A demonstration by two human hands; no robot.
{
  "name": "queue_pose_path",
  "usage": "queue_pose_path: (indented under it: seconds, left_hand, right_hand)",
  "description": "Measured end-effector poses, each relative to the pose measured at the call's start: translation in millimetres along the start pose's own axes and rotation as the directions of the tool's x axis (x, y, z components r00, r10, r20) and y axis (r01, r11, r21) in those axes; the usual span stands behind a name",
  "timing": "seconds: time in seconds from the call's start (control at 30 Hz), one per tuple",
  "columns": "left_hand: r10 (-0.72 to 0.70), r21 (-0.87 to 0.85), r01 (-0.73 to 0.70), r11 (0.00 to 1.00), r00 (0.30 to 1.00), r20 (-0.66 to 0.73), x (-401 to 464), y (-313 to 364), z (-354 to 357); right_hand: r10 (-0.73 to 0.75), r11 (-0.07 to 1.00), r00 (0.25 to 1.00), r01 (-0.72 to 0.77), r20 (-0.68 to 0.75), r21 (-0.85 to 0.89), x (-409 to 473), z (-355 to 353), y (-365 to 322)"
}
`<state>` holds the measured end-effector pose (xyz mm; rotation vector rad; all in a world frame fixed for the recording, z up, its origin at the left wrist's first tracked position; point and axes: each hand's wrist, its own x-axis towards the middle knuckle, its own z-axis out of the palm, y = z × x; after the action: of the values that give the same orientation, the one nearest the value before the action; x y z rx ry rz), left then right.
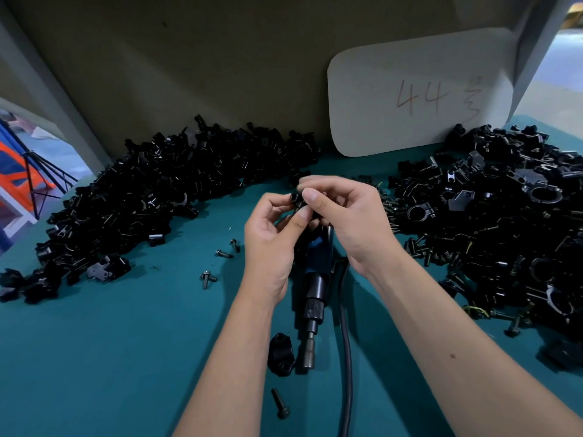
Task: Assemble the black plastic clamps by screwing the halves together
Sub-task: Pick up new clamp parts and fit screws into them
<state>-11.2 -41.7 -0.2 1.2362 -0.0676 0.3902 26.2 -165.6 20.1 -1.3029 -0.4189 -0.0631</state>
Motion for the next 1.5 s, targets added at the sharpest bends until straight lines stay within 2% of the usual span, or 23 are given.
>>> queue_pose_path:
  seconds: [0.23, 0.3, 0.47, 0.57, 0.73, 0.9, 1.0, 1.1, 1.23, 1.4, 1.5]
  left_hand:
    - [0.049, 0.126, -0.054, 0.991, 0.998, 0.045, -0.5, -0.7, -1.2]
    - [0.023, 0.077, -0.026, 0.997, 0.999, 0.033, -1.2, 0.7, -0.9]
    - [-0.179, -0.226, 0.177, 0.958, 0.984, 0.012, 0.5, 6.5, -5.3]
    - [-0.233, -0.284, 0.244, 0.927, 0.970, 0.072, -1.2, 10.9, -8.6]
    - [-0.286, -0.326, 0.312, 0.892, 0.950, 0.125, -4.3, 11.4, -5.0]
    - [-0.308, -0.474, 0.315, 0.822, 0.947, 0.095, -2.5, 12.7, -3.2]
    - [-0.313, -0.493, 0.312, 0.812, 0.946, 0.083, -2.3, 14.3, -3.4]
    - [-0.319, -0.467, 0.319, 0.824, 0.944, 0.081, -3.4, 12.5, -1.6]
    - [-0.314, -0.487, 0.317, 0.814, 0.945, 0.089, -1.9, 12.4, -0.7]
    - [-0.319, -0.465, 0.322, 0.825, 0.944, 0.086, -1.6, 11.2, -3.0]
    - [-0.321, -0.477, 0.328, 0.815, 0.942, 0.100, -3.7, 11.1, -0.7]
  right_hand:
    - [0.041, 0.995, 0.976, -0.060, -0.215, -0.084, -1.8, 13.6, 9.3]
    - [0.042, 0.994, 0.979, -0.061, -0.201, -0.089, -1.8, 13.2, 7.6]
    - [0.093, 0.996, 0.992, -0.094, -0.088, -0.006, -0.3, 4.1, -3.5]
    - [0.116, 0.993, 0.992, -0.116, -0.049, 0.002, -1.3, 2.1, -8.8]
    - [0.163, 0.987, 0.974, -0.160, -0.156, 0.028, -1.8, 2.8, -7.0]
    - [0.206, 0.958, 0.978, -0.202, -0.001, 0.203, -3.9, 4.9, -14.1]
    - [0.226, 0.953, 0.974, -0.216, -0.020, 0.212, -3.5, 9.5, -15.1]
    - [0.240, 0.951, 0.966, -0.214, -0.099, 0.222, -3.9, 12.5, -12.7]
    - [0.224, 0.944, 0.974, -0.205, -0.044, 0.257, -5.1, 13.2, -11.6]
    - [0.229, 0.956, 0.961, -0.193, -0.155, 0.219, -5.3, 20.4, -8.8]
    - [0.221, 0.956, 0.966, -0.188, -0.131, 0.226, -5.9, 15.1, -10.1]
